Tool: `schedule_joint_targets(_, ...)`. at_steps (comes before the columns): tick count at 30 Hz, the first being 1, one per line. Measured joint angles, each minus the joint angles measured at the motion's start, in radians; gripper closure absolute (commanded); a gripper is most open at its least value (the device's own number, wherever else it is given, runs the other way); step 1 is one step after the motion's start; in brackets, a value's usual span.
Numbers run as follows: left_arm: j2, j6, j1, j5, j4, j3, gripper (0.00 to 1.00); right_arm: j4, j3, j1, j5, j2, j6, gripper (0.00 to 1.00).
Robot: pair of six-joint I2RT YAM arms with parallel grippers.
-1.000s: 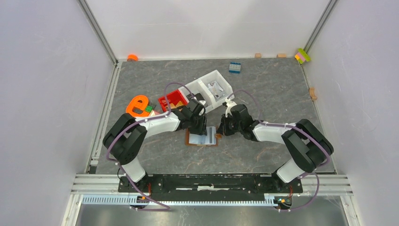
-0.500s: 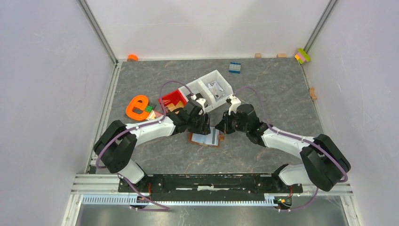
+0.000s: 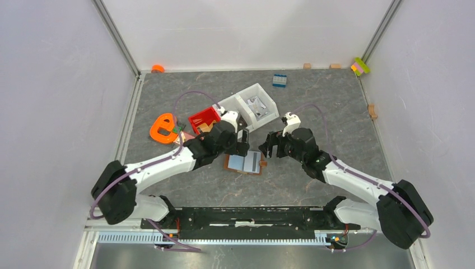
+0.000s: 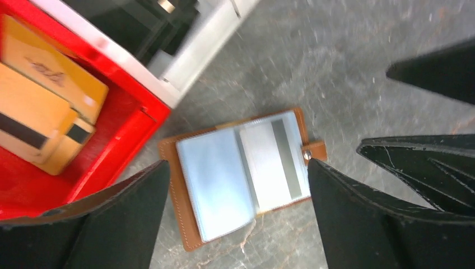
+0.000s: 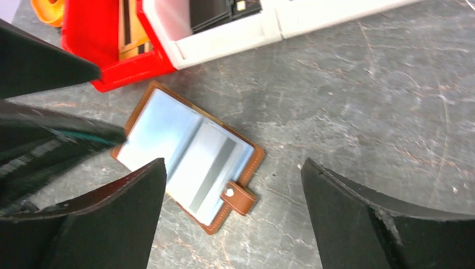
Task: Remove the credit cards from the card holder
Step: Remove the credit card from the card holder.
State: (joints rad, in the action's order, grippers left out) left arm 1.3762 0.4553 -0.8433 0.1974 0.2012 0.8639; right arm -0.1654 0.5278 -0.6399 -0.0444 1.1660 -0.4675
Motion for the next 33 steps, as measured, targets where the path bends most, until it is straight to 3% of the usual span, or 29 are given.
schedule_joint_targets(2,-0.043,0.007,0.0,0.051,-0.048,-0.033,0.0,-0.014,-0.033,0.0,0.029,-0.031,-0.005,0.07)
schedule_joint_targets(5,-0.065,0.017,-0.001,0.102,-0.099,-0.091,0.0,-0.031,-0.079,0.0,0.042,-0.018,-0.009,0.22)
schedule_joint_targets(11,0.025,-0.006,-0.001,0.123,-0.039,-0.095,0.11,-0.028,-0.095,0.0,0.054,0.055,-0.005,0.44)
schedule_joint_targets(21,0.145,-0.074,-0.001,0.0,-0.035,-0.099,0.14,0.017,-0.037,0.0,-0.011,0.196,0.026,0.45)
schedule_joint_targets(27,0.158,-0.076,-0.001,-0.052,-0.032,-0.084,0.23,0.013,-0.019,-0.022,-0.084,0.247,0.024,0.64)
schedule_joint_targets(29,0.171,-0.076,-0.001,-0.069,-0.032,-0.074,0.23,0.007,-0.018,-0.031,-0.094,0.257,0.023,0.65)
schedule_joint_targets(33,0.188,-0.077,0.002,-0.081,-0.028,-0.068,0.27,-0.007,-0.016,-0.034,-0.111,0.27,0.018,0.82)
